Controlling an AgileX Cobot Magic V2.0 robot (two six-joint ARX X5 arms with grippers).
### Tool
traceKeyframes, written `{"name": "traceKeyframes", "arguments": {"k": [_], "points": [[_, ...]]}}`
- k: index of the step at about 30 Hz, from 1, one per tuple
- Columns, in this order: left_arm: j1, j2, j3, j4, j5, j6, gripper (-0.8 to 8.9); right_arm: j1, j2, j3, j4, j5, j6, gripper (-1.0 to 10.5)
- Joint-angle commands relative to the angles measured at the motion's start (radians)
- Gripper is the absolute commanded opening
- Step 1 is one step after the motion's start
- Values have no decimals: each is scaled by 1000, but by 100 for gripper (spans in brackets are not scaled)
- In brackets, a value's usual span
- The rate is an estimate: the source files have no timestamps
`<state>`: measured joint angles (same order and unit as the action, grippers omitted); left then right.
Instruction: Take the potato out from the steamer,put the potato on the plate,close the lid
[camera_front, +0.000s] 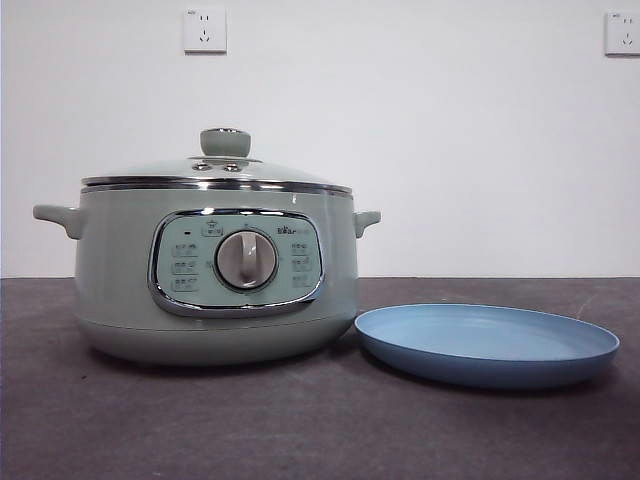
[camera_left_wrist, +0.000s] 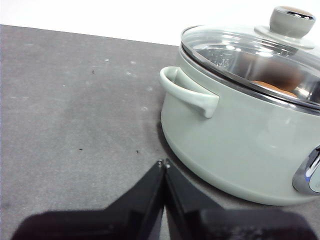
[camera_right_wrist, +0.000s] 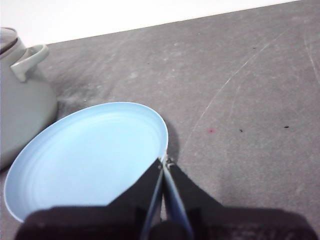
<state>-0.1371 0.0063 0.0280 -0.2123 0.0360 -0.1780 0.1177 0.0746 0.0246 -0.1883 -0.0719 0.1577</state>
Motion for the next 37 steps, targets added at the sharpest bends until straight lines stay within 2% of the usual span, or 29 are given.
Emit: {"name": "traceKeyframes", "arguments": {"k": [1, 3, 7, 10, 15, 20, 26, 32, 37], "points": [[4, -2, -8, 7, 15, -24, -3, 1, -3, -16, 3, 0, 56, 0], [4, -2, -8, 10, 39, -65, -5, 1, -3, -16, 5, -1, 121, 0], [4, -2, -6, 17, 80, -150, -7, 1, -3, -8, 11, -24, 310, -4], [4, -2, 17, 17, 124, -197, -7, 1, -2, 18, 14, -68, 353, -10], [4, 19, 132, -5, 155, -196, -7, 1, 26, 124, 12, -94, 354, -11], [4, 124, 306, -5, 150, -186, -7, 1, 127, 300, 1, -94, 290, -11], [4, 338, 555, -14, 166, -124, -8, 1, 317, 573, -40, -115, 138, -11], [4, 573, 832, -80, 288, -72, -8, 1, 515, 864, -123, -174, -4, -10], [4, 747, 1060, -184, 428, -8, -8, 1, 673, 1097, -228, -286, -92, -10]]}}
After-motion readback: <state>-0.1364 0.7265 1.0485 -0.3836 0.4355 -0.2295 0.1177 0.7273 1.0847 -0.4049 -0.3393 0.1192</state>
